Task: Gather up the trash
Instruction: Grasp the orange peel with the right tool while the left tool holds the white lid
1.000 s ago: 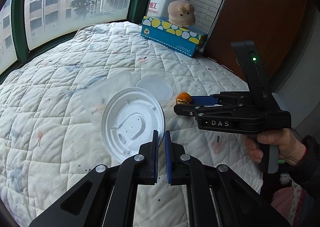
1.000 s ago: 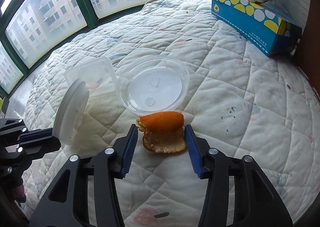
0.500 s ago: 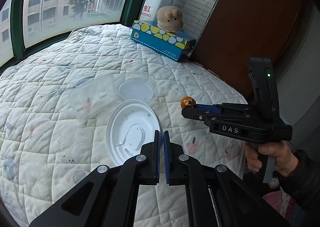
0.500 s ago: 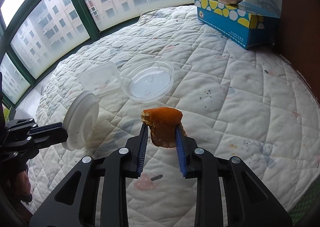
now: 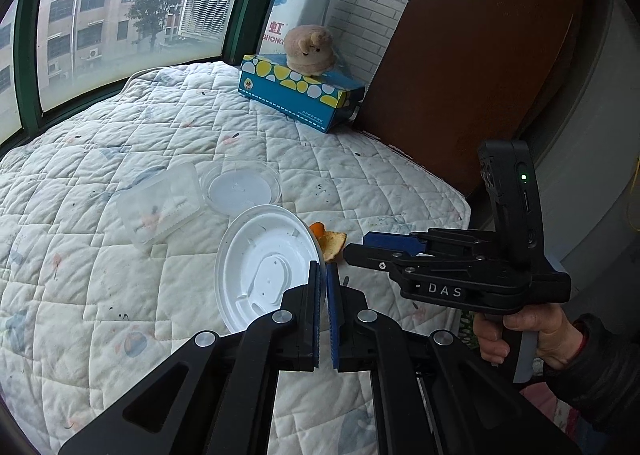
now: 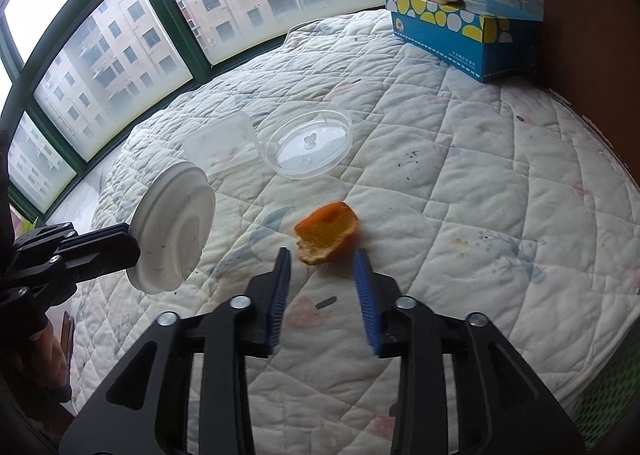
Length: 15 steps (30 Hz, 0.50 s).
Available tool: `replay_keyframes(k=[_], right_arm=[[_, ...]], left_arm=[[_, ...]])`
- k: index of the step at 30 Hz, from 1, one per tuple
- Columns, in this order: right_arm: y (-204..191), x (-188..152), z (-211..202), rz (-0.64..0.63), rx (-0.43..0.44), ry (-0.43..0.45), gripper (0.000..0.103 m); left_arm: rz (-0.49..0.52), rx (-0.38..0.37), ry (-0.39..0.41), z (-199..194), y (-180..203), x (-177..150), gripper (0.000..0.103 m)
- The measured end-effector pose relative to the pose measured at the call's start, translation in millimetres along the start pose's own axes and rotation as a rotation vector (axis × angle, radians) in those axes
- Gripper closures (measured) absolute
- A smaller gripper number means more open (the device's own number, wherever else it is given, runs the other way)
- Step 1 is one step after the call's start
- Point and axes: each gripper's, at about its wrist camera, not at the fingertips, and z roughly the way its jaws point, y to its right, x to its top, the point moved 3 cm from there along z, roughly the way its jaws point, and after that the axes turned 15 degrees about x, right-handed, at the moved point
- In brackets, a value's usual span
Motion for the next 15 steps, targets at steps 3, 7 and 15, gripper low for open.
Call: replay_keyframes(k=[3, 7, 15], right_arm=[[-6.4, -0.1, 8.8, -0.026, -0.015, -0.004, 0.048], [-3.0, 0.9, 24.8, -0.014, -0.045, -0.028, 0.048], [10.0, 7.5, 46.2, 0.098, -0.049, -0.018, 0.047]], left_arm=[[-0.006, 0.01, 0.006, -3.6, -7.2, 0.5, 0.099], [-0.014, 0.018, 0.011, -6.7, -15.7, 1.5, 0.099], [-0.031, 0.016, 0.004, -0.3, -27.8, 0.9, 0.099]])
